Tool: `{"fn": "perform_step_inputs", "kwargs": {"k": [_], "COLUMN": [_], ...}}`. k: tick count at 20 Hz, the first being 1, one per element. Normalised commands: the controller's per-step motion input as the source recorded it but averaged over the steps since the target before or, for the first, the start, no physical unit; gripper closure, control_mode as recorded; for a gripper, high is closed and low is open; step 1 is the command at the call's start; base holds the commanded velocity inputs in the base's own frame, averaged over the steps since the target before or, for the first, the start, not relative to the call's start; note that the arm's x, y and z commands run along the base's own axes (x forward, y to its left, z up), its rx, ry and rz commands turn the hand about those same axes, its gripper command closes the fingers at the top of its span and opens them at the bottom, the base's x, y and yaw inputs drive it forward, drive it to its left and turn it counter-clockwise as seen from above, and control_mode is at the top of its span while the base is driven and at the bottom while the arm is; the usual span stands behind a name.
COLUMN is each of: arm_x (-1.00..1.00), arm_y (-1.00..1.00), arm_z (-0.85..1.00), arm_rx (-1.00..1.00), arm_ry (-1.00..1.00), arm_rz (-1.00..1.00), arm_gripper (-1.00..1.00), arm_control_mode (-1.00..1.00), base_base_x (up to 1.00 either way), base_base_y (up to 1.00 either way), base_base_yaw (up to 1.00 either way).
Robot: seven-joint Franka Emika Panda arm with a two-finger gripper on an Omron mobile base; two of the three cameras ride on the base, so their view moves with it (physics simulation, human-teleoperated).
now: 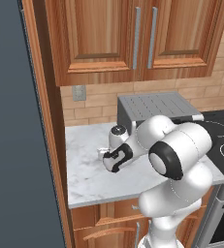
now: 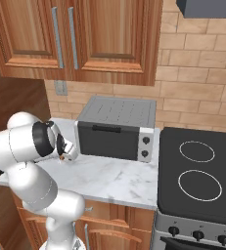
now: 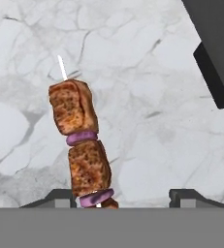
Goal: Store the kebab skewer in the freezer for long-term storage. Close the freezer door after placing the cooked food.
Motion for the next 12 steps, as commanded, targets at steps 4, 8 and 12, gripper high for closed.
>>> {"fn": "perform_step_inputs", "kwargs": {"k": [4, 8, 12], "arm_x": [0.00, 0.00, 0.00], "arm_y": [0.00, 0.00, 0.05], "arm_z": [-0.02, -0.03, -0.01], "arm_rx": [0.00, 0.00, 0.00], "arm_ry": [0.00, 0.00, 0.00], "arm_rz": [0.00, 0.00, 0.00], "arm_gripper": [1.00, 1.00, 1.00], "arm_control_mode": [-1.00, -1.00, -1.00], "base_base_x": [0.00, 0.00, 0.00], "base_base_y": [0.00, 0.00, 0.00], "base_base_yaw": [0.00, 0.00, 0.00]}}
